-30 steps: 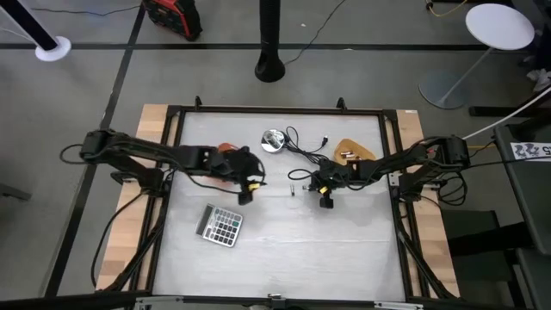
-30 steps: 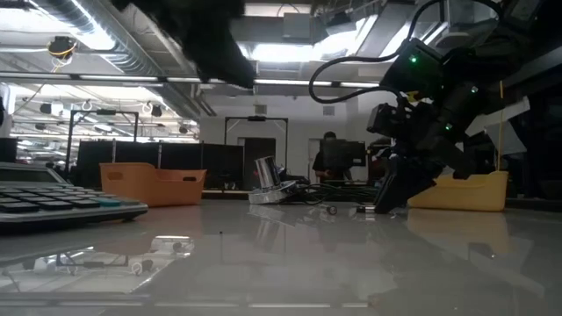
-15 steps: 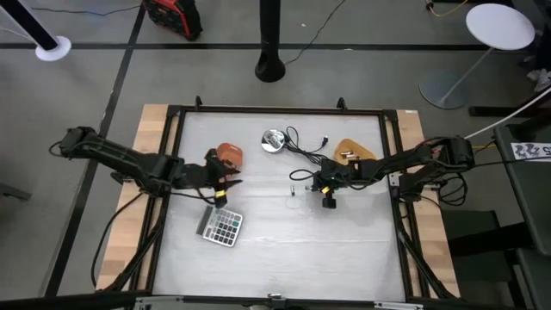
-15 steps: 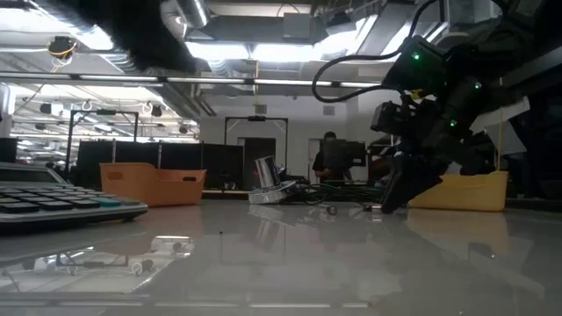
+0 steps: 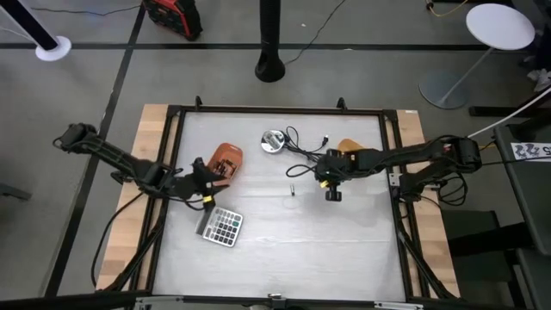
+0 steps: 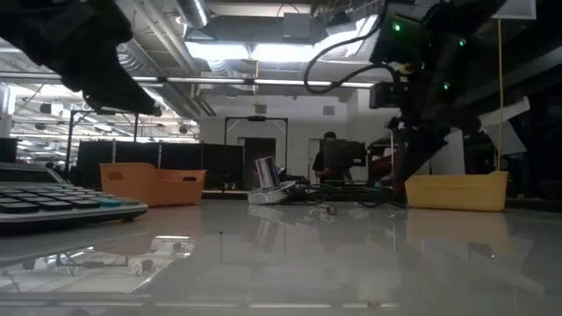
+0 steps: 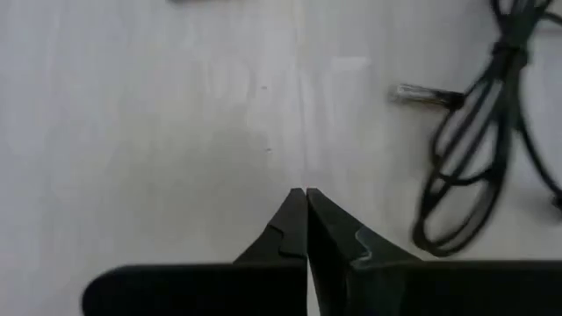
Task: Sort batteries
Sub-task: Put the silver battery into the yellow bin
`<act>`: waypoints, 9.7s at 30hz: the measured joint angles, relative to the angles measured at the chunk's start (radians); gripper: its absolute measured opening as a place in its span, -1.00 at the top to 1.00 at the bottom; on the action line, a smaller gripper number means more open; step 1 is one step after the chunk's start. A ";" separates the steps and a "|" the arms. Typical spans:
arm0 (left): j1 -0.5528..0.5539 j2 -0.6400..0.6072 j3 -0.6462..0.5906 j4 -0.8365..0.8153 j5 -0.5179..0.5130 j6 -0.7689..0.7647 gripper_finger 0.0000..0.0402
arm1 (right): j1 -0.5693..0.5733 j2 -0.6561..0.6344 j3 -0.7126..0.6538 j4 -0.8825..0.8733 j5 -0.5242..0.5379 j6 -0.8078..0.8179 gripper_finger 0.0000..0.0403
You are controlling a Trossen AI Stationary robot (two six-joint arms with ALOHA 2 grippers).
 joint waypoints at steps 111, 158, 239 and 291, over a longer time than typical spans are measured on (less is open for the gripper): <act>-0.156 -0.013 -0.049 0.039 -0.224 -0.137 0.35 | -0.157 0.522 0.309 0.496 -0.083 0.582 0.53; -0.156 -0.013 -0.049 0.041 -0.224 -0.112 0.35 | -0.156 0.539 0.315 0.432 0.109 0.573 0.53; -0.156 -0.013 -0.049 0.031 -0.224 -0.096 0.35 | -0.157 0.449 0.690 -1.045 0.189 0.353 0.96; -0.199 -0.046 -0.050 0.012 -0.367 0.054 0.35 | -0.155 -0.083 0.405 -0.694 0.313 0.390 0.48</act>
